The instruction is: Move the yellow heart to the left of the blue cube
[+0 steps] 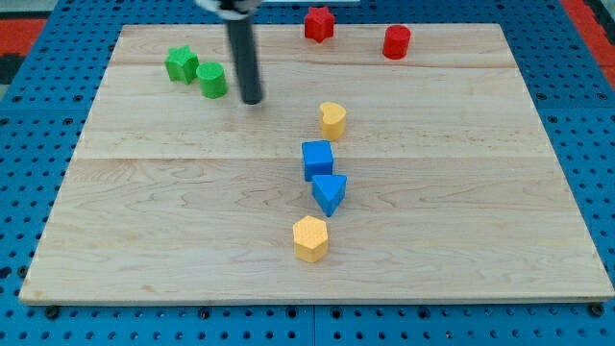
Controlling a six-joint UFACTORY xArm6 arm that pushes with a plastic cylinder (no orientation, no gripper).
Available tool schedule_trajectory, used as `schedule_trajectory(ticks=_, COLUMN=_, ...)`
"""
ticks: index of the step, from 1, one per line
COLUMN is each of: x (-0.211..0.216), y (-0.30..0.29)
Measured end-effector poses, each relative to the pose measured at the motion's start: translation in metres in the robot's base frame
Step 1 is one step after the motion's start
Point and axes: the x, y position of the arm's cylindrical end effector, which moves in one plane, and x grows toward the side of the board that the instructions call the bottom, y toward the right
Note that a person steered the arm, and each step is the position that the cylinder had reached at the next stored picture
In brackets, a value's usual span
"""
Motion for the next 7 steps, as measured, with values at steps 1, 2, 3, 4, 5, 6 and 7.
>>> schedule_trajectory(ticks=1, x=0.013, y=0.078)
schedule_trajectory(ticks=2, x=0.051, y=0.091)
schedule_trajectory(ticks=3, x=0.054, y=0.038)
schedule_trajectory(ticks=4, x=0.081, y=0.026)
schedule_trajectory(ticks=5, x=0.082, y=0.006)
schedule_trajectory(ticks=6, x=0.081, y=0.051)
schedule_trajectory(ticks=7, x=0.115, y=0.081)
